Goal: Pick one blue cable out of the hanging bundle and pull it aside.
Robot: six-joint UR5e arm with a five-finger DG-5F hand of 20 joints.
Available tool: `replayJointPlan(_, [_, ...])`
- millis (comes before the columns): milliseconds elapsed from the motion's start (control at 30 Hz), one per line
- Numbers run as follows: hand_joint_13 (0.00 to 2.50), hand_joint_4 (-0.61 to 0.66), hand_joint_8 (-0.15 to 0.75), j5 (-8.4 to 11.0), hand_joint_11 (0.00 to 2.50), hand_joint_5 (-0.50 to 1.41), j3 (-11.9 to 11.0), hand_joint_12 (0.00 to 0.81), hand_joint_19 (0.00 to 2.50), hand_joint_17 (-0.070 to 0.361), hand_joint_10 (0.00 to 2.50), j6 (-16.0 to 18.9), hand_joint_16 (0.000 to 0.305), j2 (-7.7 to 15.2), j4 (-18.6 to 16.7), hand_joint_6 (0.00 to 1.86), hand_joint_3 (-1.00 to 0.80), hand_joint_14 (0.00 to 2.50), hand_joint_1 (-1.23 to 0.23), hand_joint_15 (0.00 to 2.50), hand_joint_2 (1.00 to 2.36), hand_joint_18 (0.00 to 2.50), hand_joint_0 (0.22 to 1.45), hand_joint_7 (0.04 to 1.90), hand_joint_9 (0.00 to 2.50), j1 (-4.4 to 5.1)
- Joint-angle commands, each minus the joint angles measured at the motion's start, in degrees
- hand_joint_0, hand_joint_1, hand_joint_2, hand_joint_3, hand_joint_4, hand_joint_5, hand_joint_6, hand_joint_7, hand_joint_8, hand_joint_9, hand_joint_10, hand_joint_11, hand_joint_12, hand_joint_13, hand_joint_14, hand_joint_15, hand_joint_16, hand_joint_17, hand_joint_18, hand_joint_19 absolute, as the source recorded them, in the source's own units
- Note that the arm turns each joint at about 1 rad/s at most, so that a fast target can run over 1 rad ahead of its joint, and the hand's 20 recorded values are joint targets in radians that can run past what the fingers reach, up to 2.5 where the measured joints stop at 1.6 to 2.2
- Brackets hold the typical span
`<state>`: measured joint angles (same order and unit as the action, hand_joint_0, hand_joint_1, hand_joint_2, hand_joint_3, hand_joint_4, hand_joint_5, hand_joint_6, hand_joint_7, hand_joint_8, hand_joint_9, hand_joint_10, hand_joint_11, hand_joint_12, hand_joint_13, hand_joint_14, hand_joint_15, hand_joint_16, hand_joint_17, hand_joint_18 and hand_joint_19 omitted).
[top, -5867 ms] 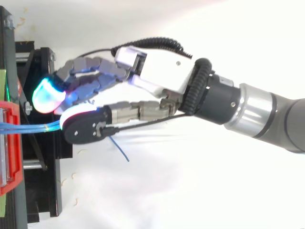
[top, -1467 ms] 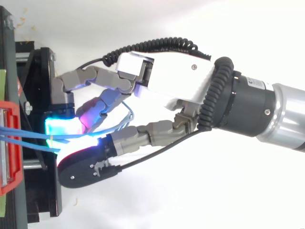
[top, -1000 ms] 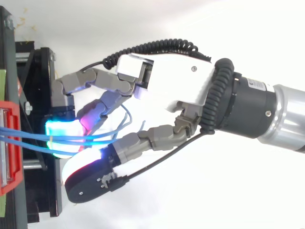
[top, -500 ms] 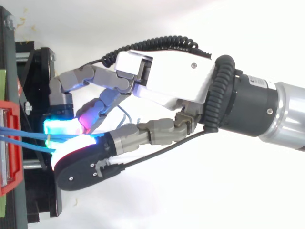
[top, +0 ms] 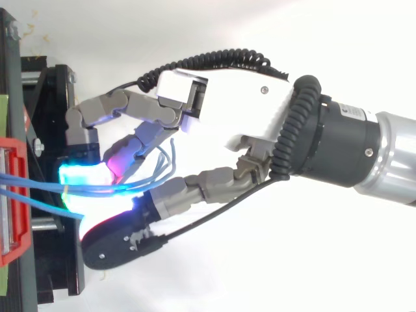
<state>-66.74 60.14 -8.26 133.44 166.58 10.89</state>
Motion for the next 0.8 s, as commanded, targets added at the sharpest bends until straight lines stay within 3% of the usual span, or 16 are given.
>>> replayJointPlan(0, [0.76, 0.13, 0.292, -0.23, 0.57, -0.16, 0.0, 0.393, 0.56, 0.116, 0.01, 0.0, 0.052, -0.2, 0.5, 0.90, -0.50, 0.02, -0.87, 0.43, 1.00, 0.69, 0.66, 1.36, 0.87, 0.01])
replayJointPlan(67, [0.78, 0.17, 0.301, -0.32, 0.57, -0.15, 0.0, 0.398, 0.58, 0.117, 0.01, 0.0, 0.052, -0.5, 1.0, 0.89, -0.50, 0.02, -0.84, 0.43, 1.00, 0.70, 0.58, 1.38, 0.90, 0.01])
replayJointPlan(167, [0.81, 0.21, 0.346, -0.32, 0.56, -0.13, 0.0, 0.441, 0.60, 0.134, 0.01, 0.0, 0.059, -0.6, 1.8, 0.88, -0.50, 0.01, -0.67, 0.45, 1.00, 0.74, 0.46, 1.37, 0.96, 0.01])
replayJointPlan(367, [0.81, 0.21, 0.355, -0.32, 0.55, -0.13, 0.0, 0.438, 0.64, 0.134, 0.01, 0.0, 0.060, -0.8, 3.3, 0.87, -0.50, 0.02, -0.45, 0.46, 1.00, 0.70, 0.48, 1.38, 1.00, 0.01])
replayJointPlan(467, [0.80, 0.21, 0.335, -0.32, 0.56, -0.13, -0.1, 0.418, 0.66, 0.122, 0.02, 0.0, 0.054, -0.8, 3.3, 0.86, -0.50, 0.02, -0.49, 0.46, 1.00, 0.66, 0.56, 1.42, 0.98, 0.01])
replayJointPlan(500, [0.80, 0.22, 0.334, -0.32, 0.56, -0.13, -0.1, 0.415, 0.66, 0.120, 0.02, 0.0, 0.054, -0.8, 3.3, 0.86, -0.41, 0.02, -0.56, 0.47, 1.01, 0.65, 0.59, 1.43, 0.98, 0.01])
replayJointPlan(767, [0.80, 0.24, 0.339, -0.23, 0.56, -0.15, -0.6, 0.423, 0.66, 0.123, 0.02, 0.0, 0.055, -0.8, 3.8, 0.88, -0.15, 0.02, -0.66, 0.46, 1.02, 0.66, 0.56, 1.43, 0.96, 0.01])
